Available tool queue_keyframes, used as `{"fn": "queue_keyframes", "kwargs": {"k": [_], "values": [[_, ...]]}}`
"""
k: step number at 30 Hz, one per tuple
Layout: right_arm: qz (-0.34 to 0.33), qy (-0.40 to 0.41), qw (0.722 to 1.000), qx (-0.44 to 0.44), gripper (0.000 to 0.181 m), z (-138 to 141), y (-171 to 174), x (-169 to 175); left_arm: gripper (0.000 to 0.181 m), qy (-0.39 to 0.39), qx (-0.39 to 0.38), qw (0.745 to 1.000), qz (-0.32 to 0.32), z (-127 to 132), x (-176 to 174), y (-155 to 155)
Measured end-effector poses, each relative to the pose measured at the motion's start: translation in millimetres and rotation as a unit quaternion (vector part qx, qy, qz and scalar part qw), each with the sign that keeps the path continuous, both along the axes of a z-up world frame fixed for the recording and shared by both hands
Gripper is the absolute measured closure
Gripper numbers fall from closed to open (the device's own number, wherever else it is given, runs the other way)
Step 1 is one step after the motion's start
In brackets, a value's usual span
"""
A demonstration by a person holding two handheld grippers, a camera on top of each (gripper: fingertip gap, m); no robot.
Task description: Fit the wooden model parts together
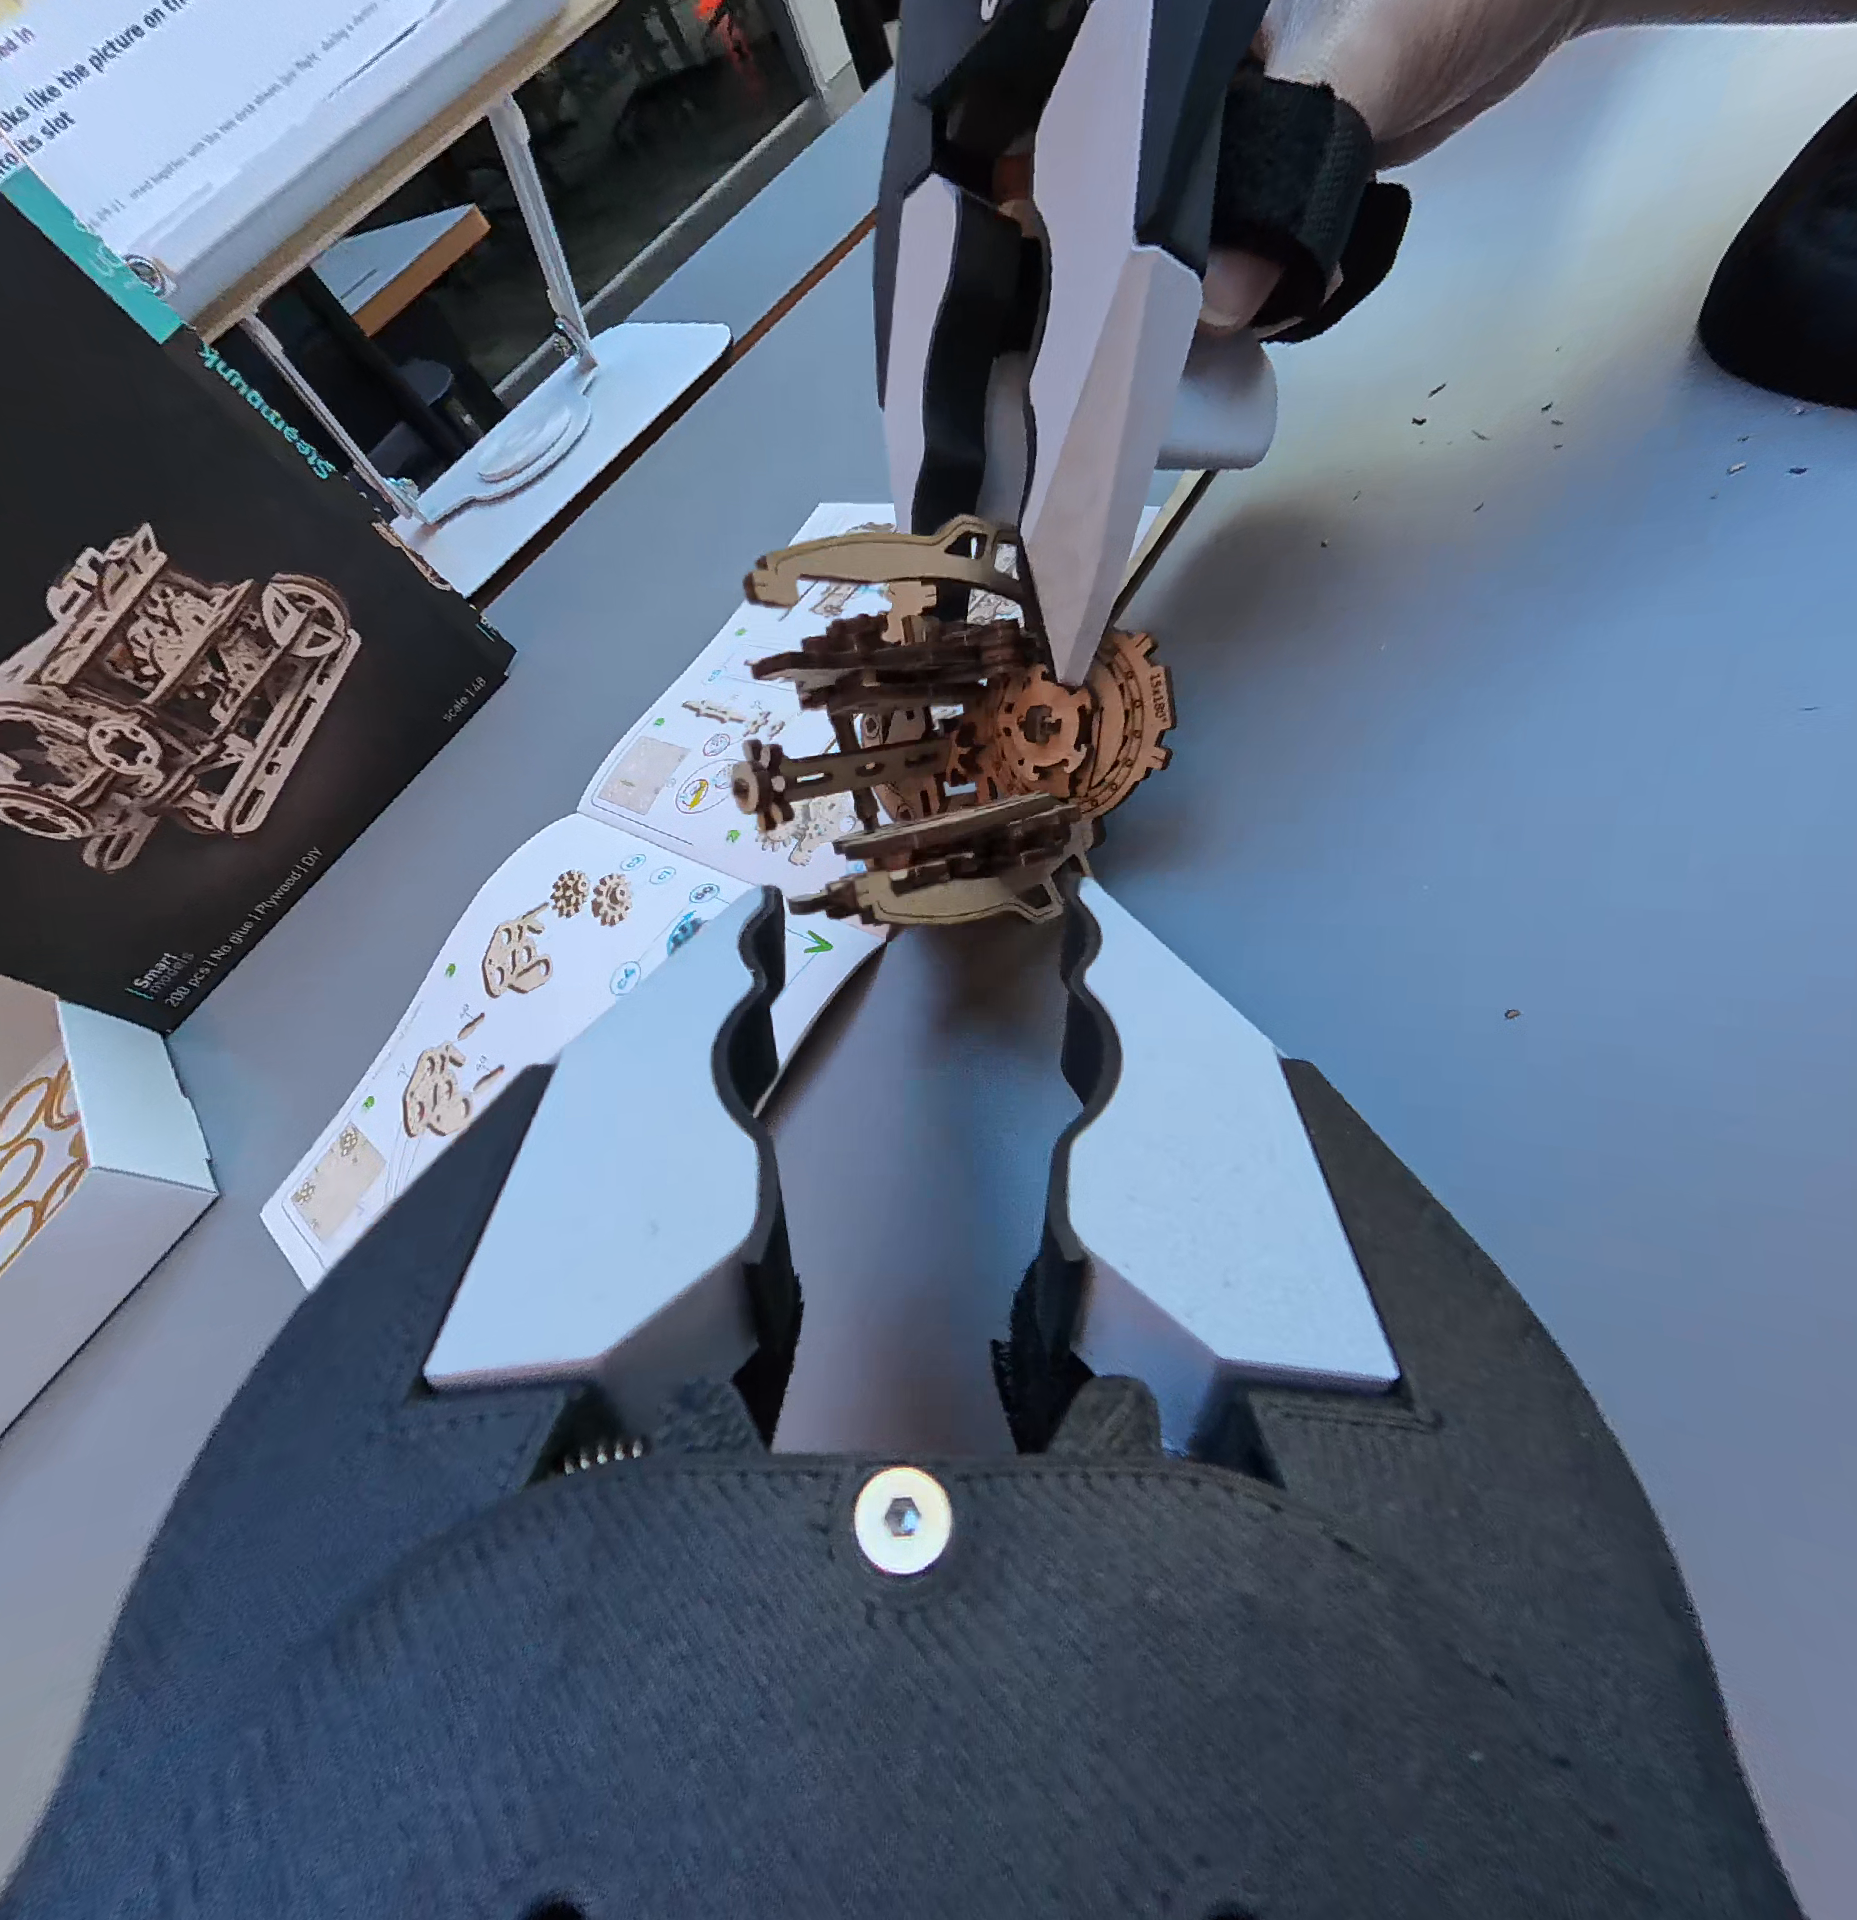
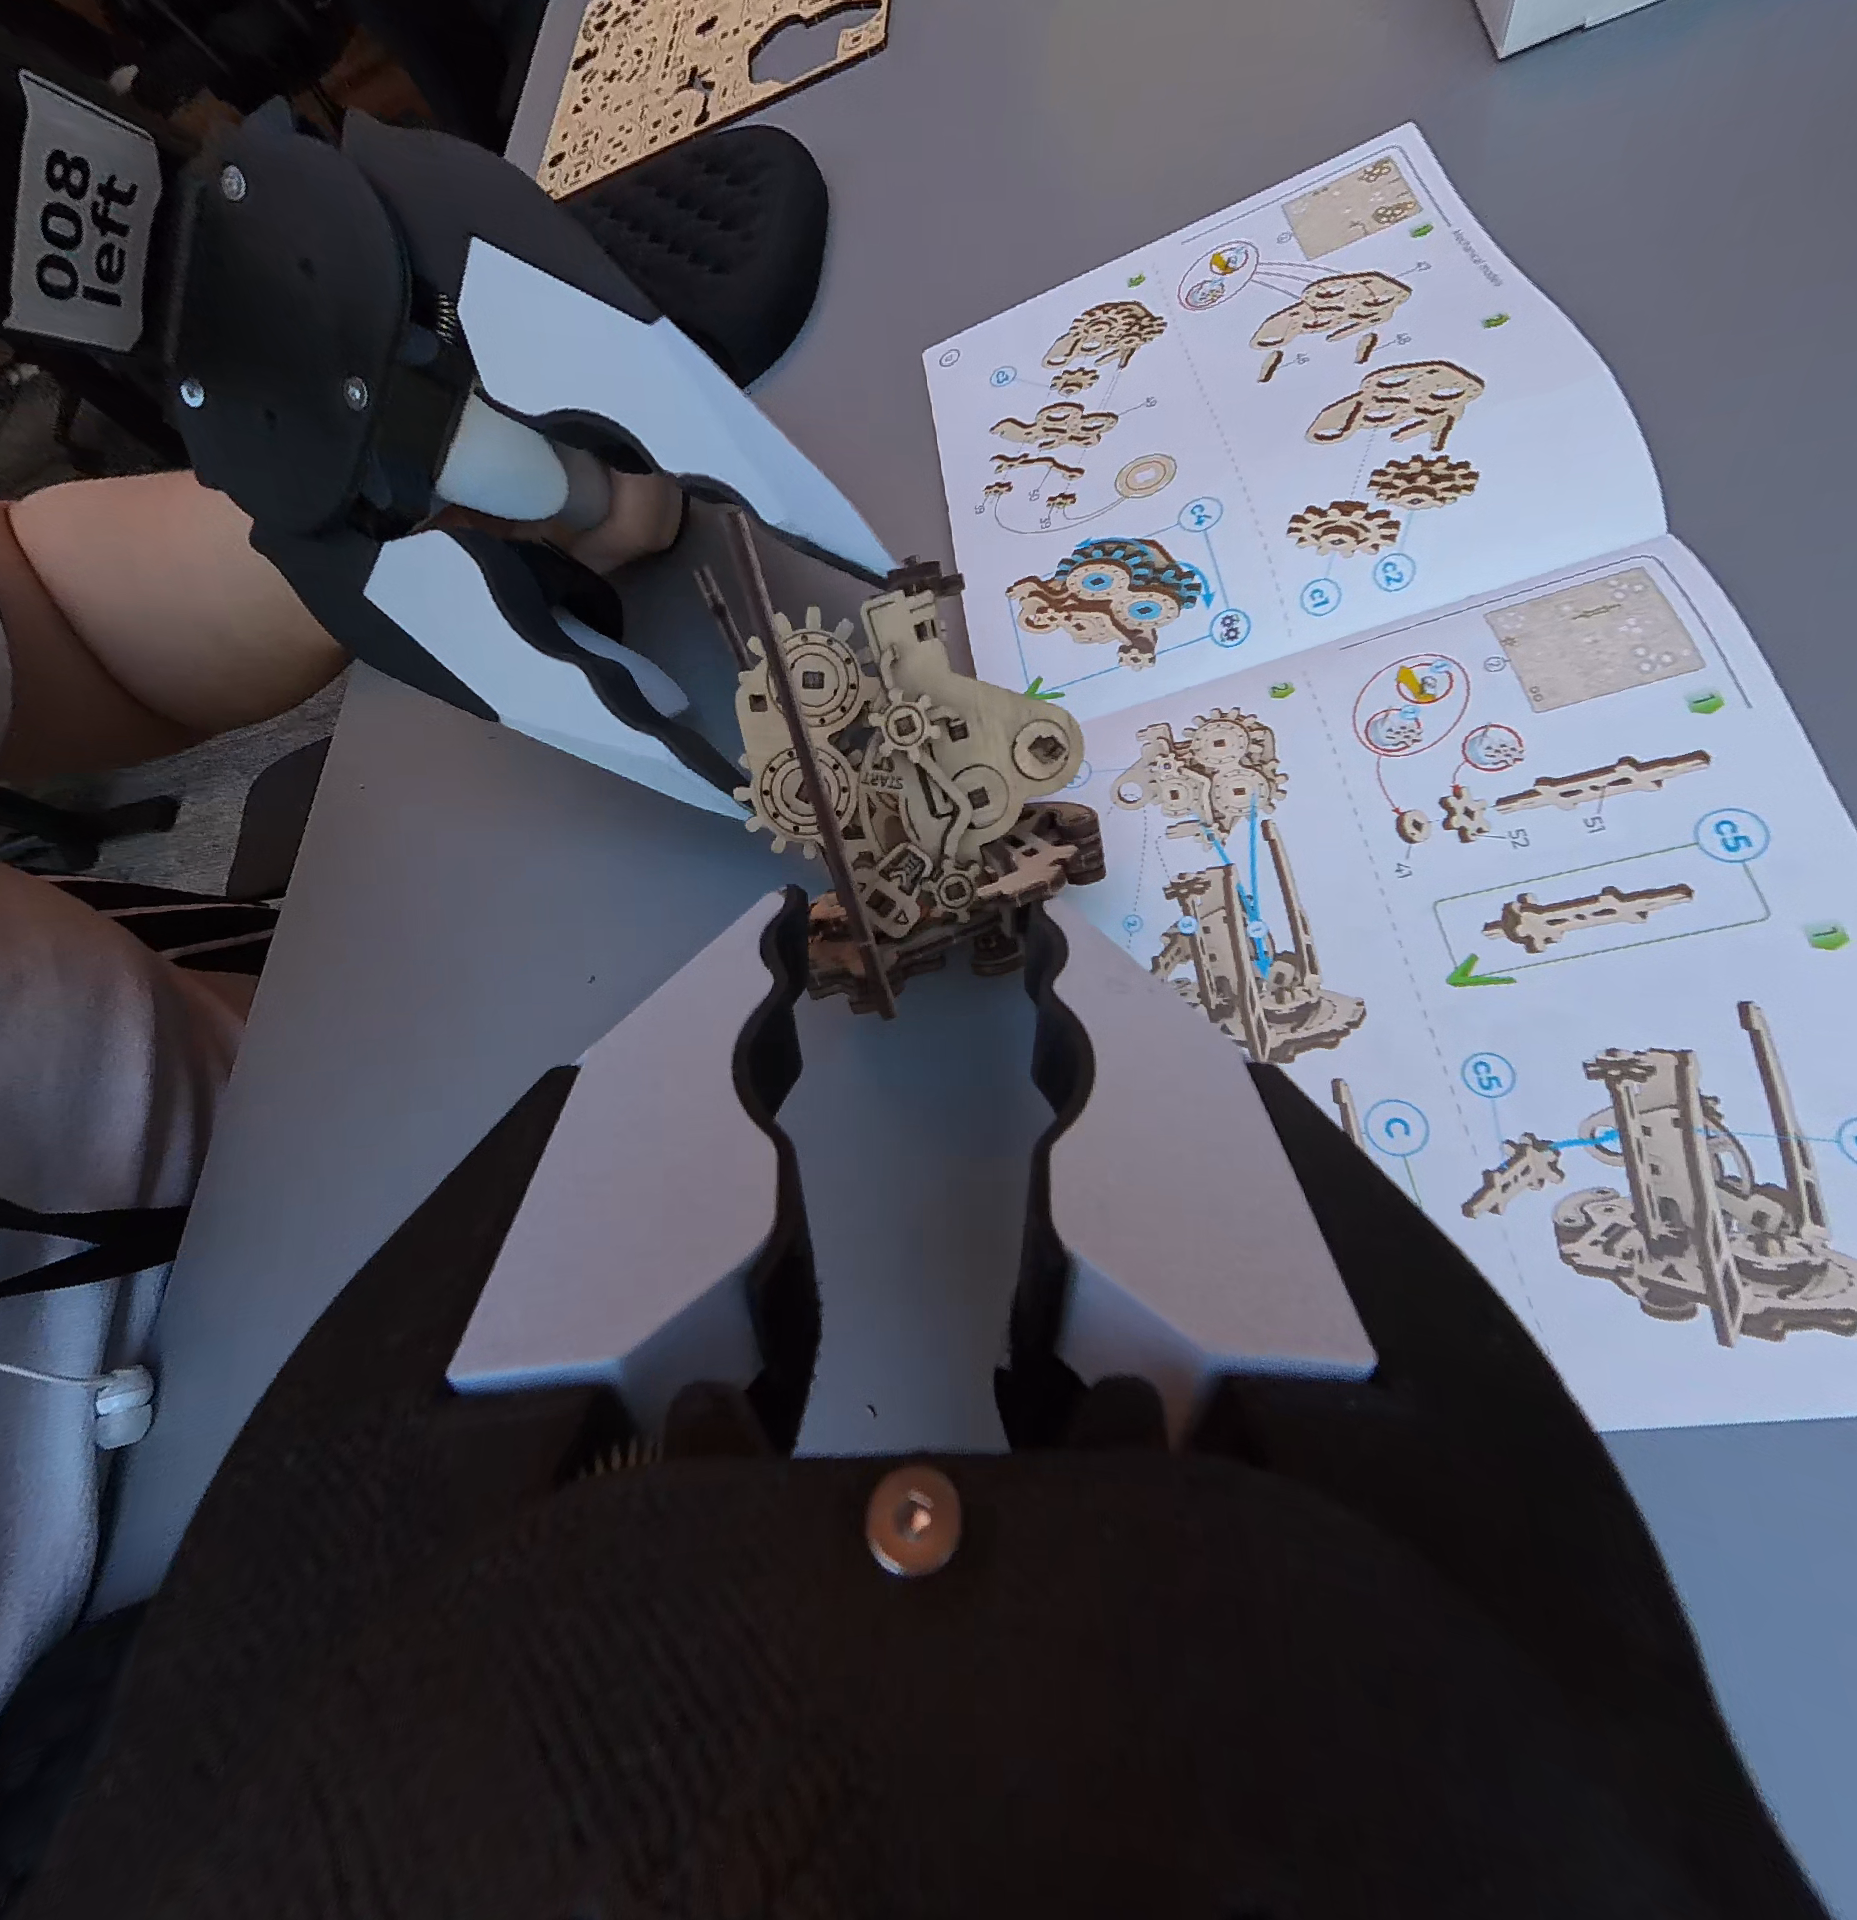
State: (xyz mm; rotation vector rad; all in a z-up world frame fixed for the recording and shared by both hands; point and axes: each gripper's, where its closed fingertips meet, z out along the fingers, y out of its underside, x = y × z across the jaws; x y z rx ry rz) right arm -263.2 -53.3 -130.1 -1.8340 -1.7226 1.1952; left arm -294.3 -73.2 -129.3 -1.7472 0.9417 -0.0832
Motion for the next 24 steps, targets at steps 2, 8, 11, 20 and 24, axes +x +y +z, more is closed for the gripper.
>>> {"fn": "queue_keyframes", "kwargs": {"k": [2,8,11,20,24], "values": [[-0.001,-0.002,1.000,-0.002,0.141,-2,1,0,0.129,-0.010,-0.008,1.000,0.001,1,-1,-2],[-0.003,-0.004,1.000,-0.010,0.140,-4,2,2,0.135,-0.052,-0.042,0.998,0.016,3,-8,-5],[-0.002,-0.002,1.000,-0.010,0.140,-3,2,2,0.141,-0.073,-0.064,0.995,0.020,2,-9,-7],[-0.001,0.004,1.000,0.000,0.135,-2,1,3,0.150,-0.079,-0.148,0.986,0.017,-15,2,-13],[0.000,0.008,1.000,0.008,0.129,-3,1,6,0.151,-0.102,-0.170,0.980,0.013,-15,3,-13]]}}
